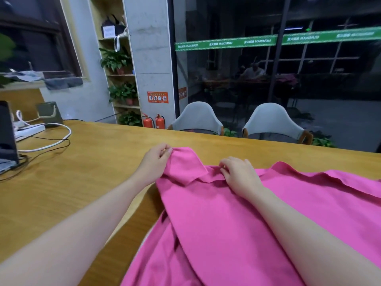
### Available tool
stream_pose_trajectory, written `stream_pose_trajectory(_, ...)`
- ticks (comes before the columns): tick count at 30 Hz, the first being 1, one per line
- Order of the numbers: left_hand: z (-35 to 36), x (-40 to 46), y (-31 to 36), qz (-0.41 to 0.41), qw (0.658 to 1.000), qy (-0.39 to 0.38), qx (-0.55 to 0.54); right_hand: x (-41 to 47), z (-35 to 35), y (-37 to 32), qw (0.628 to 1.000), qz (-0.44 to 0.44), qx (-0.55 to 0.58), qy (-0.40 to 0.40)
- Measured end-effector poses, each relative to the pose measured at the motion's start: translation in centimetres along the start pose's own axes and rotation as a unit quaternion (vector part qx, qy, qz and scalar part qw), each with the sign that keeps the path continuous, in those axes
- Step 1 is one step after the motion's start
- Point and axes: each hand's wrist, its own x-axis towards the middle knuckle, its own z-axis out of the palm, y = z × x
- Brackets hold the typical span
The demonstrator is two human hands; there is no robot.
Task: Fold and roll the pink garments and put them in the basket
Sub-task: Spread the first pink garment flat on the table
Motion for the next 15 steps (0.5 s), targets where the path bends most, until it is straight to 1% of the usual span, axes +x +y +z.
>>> stream_pose_trajectory(5,2.2,3.6,-2.0,-0.006,0.999,-0.015,0.043,2.1,0.8,1.8,0.999,0.024,0.010,0.028)
stream_pose_trajectory(7,3.0,4.8,-3.4,-0.016,0.996,-0.022,0.080,2.5,1.6,2.7,0.999,0.024,0.021,0.039)
stream_pose_trajectory(9,3.9,5.2,-4.6,-0.025,0.989,-0.033,0.142,2.5,2.2,3.4,0.997,0.022,0.050,0.052)
stream_pose_trajectory(12,5.0,5.0,-5.3,-0.006,0.973,0.002,0.229,2.6,2.5,3.6,0.997,0.004,0.049,0.062)
stream_pose_trajectory(14,5.0,4.9,-5.2,0.000,0.972,0.031,0.234,2.3,2.2,3.5,0.994,-0.026,0.070,0.078)
stream_pose_trajectory(15,4.6,4.9,-5.0,-0.011,0.975,0.040,0.216,2.0,1.8,3.3,0.992,-0.043,0.093,0.070)
